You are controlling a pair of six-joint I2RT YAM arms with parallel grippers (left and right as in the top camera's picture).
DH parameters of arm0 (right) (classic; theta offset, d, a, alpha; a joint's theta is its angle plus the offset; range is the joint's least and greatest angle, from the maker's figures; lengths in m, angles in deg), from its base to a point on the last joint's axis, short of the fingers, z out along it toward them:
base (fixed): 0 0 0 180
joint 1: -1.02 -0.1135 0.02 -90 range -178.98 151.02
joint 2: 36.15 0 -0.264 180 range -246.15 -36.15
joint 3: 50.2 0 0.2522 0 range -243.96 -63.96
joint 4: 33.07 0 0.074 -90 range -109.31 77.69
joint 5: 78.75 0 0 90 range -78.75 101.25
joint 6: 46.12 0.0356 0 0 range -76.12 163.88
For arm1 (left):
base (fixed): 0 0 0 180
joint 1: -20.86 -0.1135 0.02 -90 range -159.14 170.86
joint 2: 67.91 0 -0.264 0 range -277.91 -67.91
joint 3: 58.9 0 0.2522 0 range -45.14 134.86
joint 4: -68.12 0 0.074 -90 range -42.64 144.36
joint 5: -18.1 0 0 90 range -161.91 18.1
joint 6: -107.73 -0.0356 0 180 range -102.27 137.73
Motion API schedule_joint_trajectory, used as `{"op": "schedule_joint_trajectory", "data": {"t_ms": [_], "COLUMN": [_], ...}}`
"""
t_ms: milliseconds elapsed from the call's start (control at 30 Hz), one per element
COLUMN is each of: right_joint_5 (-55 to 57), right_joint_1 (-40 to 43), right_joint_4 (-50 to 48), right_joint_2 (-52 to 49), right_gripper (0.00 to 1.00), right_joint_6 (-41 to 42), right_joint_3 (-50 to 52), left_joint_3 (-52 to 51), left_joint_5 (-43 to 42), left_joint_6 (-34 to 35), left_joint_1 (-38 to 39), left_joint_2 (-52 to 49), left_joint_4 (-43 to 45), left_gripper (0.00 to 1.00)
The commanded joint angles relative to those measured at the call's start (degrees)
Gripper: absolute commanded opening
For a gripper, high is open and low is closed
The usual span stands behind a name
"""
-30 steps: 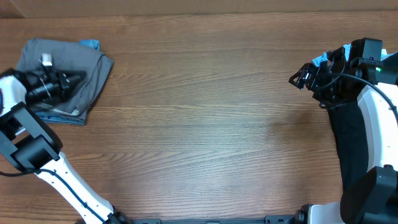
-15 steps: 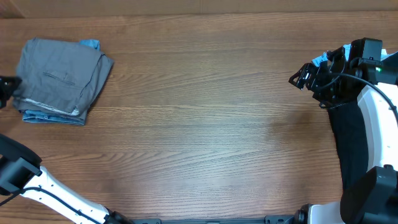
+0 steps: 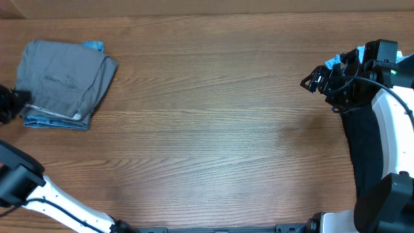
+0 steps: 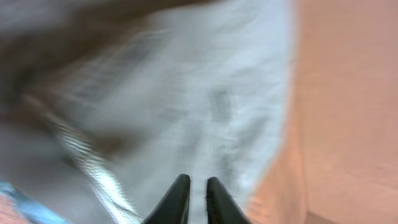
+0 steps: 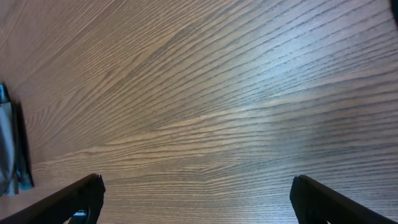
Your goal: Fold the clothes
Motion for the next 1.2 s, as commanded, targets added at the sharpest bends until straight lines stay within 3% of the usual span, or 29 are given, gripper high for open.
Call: {"op": "schedule_joint_trajectory", "data": {"t_ms": [0,33,67,300,733,1167], "right_joint_5": [0.0,0.0,0.0,0.0,0.0,0.0], "right_joint_1": [0.0,0.0,0.0,0.0,0.0,-0.4], "right_joint_4": [-0.3,-0.3,-0.3,-0.3,-0.3,-0.3], "right_joint_2": [0.1,0.1,0.1,0.1,0.1,0.0], "right_gripper": [1.0,1.0,1.0,1.0,1.0,1.0], "right_joint_6": [0.0,0.0,0.0,0.0,0.0,0.0], "right_joint_3": [-0.2,-0.2,-0.2,-0.2,-0.2,-0.2], "left_joint_3": [3.3,3.3,3.3,3.3,3.3,3.3], "left_joint_5": [-3.7,-3.7,-3.7,-2.9,23.4,24.1], "left_joint_6": [6.1,6.1,6.1,6.0,6.0,6.0], "left_joint_1": [3.9,5.3,6.8,15.9,19.2,19.2], "left_joint_2": [16.1,18.5,20.5,24.2,24.0,24.0], "left_joint_4": [1.1,1.4,1.3,1.2,1.2,1.2], "left_gripper": [0.37,0.79,1.0,1.0,1.0,1.0]}}
